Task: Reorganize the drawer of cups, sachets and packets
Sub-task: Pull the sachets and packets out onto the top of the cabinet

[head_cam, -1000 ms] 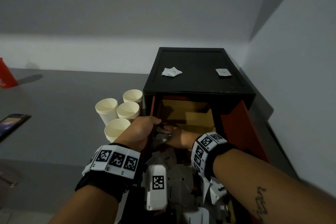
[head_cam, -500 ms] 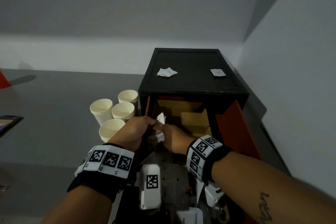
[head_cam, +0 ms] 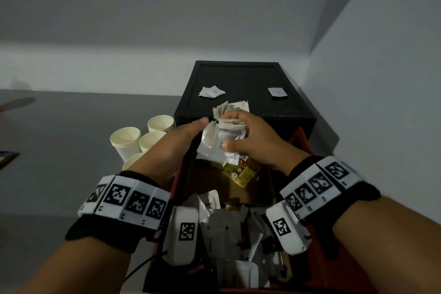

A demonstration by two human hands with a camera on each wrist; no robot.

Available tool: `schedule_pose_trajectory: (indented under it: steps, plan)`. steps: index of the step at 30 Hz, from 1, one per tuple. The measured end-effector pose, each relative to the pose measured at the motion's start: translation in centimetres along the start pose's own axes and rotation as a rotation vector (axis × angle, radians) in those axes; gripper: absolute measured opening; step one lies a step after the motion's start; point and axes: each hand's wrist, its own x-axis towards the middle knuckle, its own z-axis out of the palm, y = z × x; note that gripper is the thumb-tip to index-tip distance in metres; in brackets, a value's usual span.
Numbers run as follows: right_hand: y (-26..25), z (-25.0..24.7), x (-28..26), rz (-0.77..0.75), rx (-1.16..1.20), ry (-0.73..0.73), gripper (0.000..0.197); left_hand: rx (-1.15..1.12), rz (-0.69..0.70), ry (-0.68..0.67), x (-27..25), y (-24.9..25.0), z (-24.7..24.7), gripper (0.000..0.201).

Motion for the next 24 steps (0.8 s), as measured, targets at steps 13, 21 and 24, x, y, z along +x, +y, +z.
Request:
schedule_pose_trajectory:
  steps: [13,21,24]
  plan:
    - [0.0,0.9,-2.5,-0.058,0.129,0.104,0.050,-0.265,0.068,-0.217,-0.6,-2.2,3.4,0.031]
    - [0.5,0.9,-3.0,-0.057,0.058,0.114,0.051,-0.273,0.194,-0.110,-0.2,-3.1,4.6,0.019]
    - [0.5,0.9,-3.1,-0.040,0.149,0.095,0.047,-0.292,0.208,-0.113,-0.2,-3.2,4.5,0.023]
